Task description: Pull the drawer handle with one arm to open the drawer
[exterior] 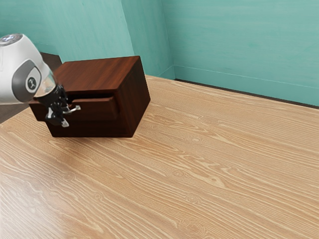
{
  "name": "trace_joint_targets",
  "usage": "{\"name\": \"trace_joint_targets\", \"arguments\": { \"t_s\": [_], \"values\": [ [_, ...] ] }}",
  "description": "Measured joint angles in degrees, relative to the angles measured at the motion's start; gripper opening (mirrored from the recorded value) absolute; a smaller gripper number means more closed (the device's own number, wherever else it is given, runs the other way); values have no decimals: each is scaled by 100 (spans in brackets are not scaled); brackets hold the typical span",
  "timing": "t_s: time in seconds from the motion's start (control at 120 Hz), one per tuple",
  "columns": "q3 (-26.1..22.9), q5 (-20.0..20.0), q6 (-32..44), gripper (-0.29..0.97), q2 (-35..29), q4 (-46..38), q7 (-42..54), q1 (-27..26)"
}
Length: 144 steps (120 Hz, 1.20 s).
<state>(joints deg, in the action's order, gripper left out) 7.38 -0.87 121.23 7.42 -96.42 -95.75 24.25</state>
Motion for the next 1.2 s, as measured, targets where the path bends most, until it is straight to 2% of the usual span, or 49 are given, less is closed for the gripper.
{"name": "trace_joint_targets", "arguments": {
  "t_s": [0.325, 0.708, 1.05, 1.2],
  "values": [
    [-18, -8, 21, 29, -320, -469, -45, 32],
    [15, -1, -194, 29, -556, -623, -94, -47],
    [-23, -1, -472, 29, -772, -851, -92, 34],
    [-211, 5, -545, 30, -1011, -1075, -81, 238]
  ]
}}
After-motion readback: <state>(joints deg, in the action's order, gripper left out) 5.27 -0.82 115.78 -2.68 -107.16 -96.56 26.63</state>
